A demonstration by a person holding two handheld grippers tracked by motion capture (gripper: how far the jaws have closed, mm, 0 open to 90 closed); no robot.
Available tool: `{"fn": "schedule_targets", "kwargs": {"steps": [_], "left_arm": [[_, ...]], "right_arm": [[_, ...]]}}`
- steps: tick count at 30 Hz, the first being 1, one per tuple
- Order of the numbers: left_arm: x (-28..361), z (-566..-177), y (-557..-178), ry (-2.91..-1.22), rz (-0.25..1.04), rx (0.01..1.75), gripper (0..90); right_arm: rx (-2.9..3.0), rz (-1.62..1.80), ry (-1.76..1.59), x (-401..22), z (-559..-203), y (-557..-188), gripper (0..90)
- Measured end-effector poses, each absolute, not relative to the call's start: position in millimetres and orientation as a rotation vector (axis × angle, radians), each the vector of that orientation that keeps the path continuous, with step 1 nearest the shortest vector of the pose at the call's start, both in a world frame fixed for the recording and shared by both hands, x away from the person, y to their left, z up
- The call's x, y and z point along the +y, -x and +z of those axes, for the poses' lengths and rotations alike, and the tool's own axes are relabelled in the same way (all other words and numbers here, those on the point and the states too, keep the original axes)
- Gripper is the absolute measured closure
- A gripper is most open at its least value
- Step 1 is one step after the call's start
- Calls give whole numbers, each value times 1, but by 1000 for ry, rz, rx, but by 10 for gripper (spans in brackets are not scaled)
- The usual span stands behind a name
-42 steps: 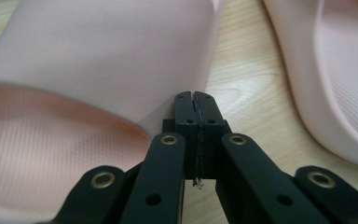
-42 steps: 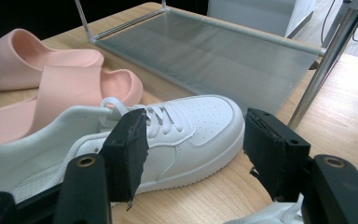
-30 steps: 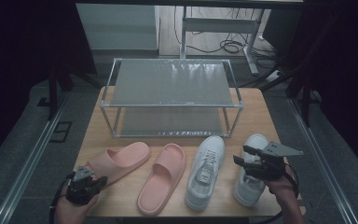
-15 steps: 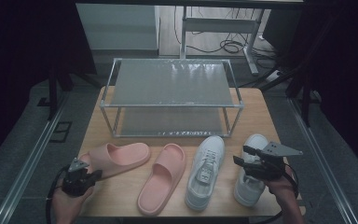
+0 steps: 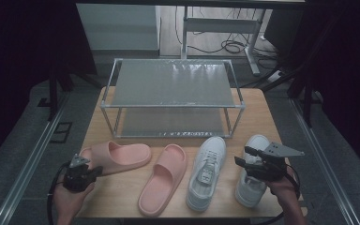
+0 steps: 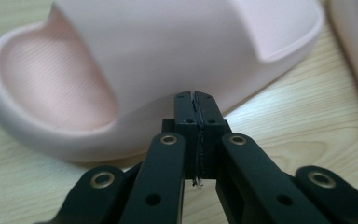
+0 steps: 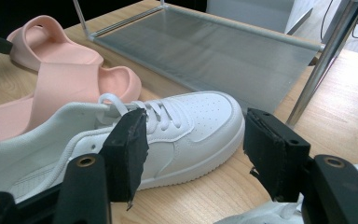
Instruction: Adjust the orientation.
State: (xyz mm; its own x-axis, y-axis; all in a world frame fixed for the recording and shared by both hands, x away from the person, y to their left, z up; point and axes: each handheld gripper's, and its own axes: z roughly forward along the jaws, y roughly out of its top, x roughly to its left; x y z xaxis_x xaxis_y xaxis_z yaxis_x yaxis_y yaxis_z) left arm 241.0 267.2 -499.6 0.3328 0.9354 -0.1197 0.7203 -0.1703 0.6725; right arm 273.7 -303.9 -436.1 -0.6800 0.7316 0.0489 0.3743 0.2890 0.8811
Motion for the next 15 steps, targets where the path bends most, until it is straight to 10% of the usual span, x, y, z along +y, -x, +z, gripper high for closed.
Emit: {"fn": "schedule_targets", "kwargs": {"steps": [15], "left_arm": [[215,-466,-271,-2010,454,1281,900]], "right_arm": [[2197,1353,-995,-305,-435,-273,401]]}}
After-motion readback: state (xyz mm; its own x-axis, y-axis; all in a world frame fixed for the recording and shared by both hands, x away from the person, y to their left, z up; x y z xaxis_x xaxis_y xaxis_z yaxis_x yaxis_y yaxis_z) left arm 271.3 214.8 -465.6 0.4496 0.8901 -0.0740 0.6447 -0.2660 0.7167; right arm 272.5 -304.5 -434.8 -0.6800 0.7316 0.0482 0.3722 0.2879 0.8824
